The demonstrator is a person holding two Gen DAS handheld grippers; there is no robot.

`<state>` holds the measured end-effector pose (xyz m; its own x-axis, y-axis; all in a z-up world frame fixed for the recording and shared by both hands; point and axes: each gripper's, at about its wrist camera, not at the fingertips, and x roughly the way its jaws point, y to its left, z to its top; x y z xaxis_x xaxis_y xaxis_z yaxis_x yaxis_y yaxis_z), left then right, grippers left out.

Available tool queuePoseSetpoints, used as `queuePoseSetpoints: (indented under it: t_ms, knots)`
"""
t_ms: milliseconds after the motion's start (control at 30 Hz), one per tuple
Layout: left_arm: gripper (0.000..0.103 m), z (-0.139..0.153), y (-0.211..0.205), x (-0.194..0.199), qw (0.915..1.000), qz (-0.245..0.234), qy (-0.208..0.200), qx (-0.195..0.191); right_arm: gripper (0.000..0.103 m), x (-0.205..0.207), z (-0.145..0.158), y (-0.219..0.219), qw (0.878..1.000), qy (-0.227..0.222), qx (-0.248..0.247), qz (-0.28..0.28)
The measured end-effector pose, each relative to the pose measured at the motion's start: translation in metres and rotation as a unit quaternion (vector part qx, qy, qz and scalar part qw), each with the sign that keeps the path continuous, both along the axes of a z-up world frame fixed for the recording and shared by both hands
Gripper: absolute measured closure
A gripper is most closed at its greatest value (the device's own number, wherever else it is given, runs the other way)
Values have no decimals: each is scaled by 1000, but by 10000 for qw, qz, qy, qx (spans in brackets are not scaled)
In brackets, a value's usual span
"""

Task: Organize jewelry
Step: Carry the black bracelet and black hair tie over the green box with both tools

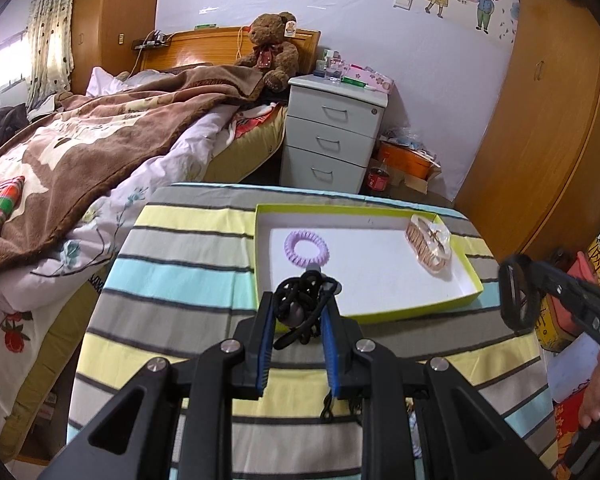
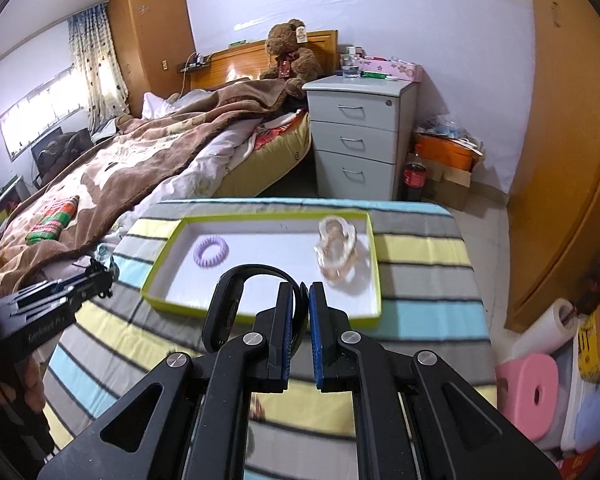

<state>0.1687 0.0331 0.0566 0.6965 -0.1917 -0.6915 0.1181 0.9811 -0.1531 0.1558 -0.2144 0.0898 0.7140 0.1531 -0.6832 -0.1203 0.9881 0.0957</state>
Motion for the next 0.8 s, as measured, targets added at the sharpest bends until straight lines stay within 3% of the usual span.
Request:
queuePoseSetpoints:
  t_ms: [433,800]
  knots:
    - [80,-16,-17,50,9997,-110,215,-61,95,103,-30,19,9980,588,-123,178]
    - [80,-50,-25,76,9984,-100,554,-45,95,152,-69,29,9937,1030,-325,303]
